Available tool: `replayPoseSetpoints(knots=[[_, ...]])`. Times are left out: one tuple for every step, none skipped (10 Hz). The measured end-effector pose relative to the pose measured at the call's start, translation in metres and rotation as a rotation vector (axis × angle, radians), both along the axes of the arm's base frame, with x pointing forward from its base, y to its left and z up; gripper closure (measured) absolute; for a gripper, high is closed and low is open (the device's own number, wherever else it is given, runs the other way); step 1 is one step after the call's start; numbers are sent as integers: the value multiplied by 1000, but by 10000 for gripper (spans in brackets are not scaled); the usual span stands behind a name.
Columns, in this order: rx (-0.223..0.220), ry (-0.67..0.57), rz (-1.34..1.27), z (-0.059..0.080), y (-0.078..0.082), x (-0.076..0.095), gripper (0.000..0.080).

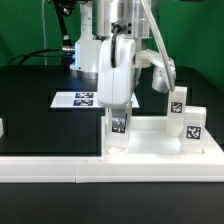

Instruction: Assemble square table

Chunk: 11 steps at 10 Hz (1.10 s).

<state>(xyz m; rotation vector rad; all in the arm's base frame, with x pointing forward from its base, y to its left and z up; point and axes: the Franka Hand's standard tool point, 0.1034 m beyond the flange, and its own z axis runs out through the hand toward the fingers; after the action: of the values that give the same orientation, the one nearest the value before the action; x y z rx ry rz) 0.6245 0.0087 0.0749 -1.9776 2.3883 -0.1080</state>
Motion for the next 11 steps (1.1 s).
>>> replayPoseSetpoints(knots=[[-2, 1, 22, 0, 0, 0, 270], [-2, 1, 30, 0, 1, 0, 188], [-42, 17, 251, 1, 4, 0, 188], [-47, 33, 344, 1, 6, -3, 157], [-54, 32, 395, 0, 4, -2, 152], [-58, 35, 449, 0, 4, -2, 152], [-64, 39, 537, 0, 4, -2, 151], [-68, 42, 602, 0, 4, -2, 151], [-71, 44, 650, -1, 3, -2, 151], [-78, 47, 747, 0, 2, -2, 151], [-115, 11, 880, 7, -5, 7, 151]])
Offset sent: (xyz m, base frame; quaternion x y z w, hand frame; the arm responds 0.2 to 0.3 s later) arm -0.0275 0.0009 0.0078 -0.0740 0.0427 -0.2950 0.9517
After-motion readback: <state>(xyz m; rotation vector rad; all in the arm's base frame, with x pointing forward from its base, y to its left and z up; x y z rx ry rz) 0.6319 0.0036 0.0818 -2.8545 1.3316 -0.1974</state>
